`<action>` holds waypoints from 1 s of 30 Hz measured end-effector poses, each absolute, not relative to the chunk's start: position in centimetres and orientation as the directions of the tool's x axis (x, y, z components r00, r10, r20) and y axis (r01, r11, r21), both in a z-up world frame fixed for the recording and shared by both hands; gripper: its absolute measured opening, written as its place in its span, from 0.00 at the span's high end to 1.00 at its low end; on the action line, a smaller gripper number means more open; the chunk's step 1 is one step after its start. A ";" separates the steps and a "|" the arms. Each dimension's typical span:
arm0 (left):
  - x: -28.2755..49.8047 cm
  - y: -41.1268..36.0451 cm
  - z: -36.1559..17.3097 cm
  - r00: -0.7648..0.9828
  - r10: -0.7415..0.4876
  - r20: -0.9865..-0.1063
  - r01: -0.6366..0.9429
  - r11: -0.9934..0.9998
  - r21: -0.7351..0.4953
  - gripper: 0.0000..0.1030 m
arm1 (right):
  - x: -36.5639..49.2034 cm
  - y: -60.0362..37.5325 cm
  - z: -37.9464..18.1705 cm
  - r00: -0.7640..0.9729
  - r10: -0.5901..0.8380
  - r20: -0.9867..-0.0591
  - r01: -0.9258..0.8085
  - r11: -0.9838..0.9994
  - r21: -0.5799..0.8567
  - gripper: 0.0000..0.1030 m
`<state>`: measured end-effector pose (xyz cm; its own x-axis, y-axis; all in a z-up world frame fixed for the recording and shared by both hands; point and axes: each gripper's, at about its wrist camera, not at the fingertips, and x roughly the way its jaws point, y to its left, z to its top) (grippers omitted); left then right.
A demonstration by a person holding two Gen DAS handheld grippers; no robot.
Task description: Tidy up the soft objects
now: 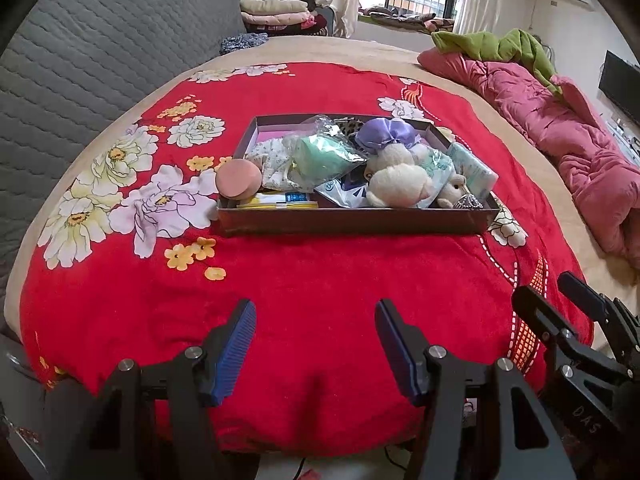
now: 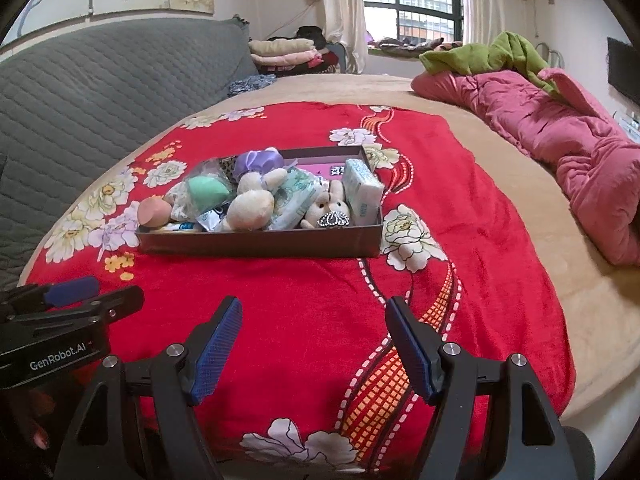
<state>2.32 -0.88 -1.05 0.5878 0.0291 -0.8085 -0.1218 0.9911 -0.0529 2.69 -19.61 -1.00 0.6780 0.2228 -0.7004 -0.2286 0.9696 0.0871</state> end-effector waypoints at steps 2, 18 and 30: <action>2.3 -0.9 -1.1 0.585 0.023 -0.810 -0.122 0.991 -0.060 0.40 | 2.7 -19.5 -1.1 0.678 0.220 -0.702 -0.230 0.970 0.082 0.27; 2.3 -0.7 -1.2 0.579 0.029 -0.815 -0.127 0.990 -0.055 0.40 | 2.6 -19.3 -0.9 0.682 0.221 -0.697 -0.233 0.969 0.079 0.27; 2.3 -0.6 -1.3 0.571 0.032 -0.821 -0.133 0.990 -0.055 0.40 | 2.5 -19.6 -0.7 0.684 0.221 -0.696 -0.232 0.969 0.079 0.27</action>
<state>2.30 -0.62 -1.33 0.5707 0.0317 -0.8206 -0.1335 0.9895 -0.0546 2.50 -19.61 -0.72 0.6838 0.2206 -0.6955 -0.2322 0.9694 0.0792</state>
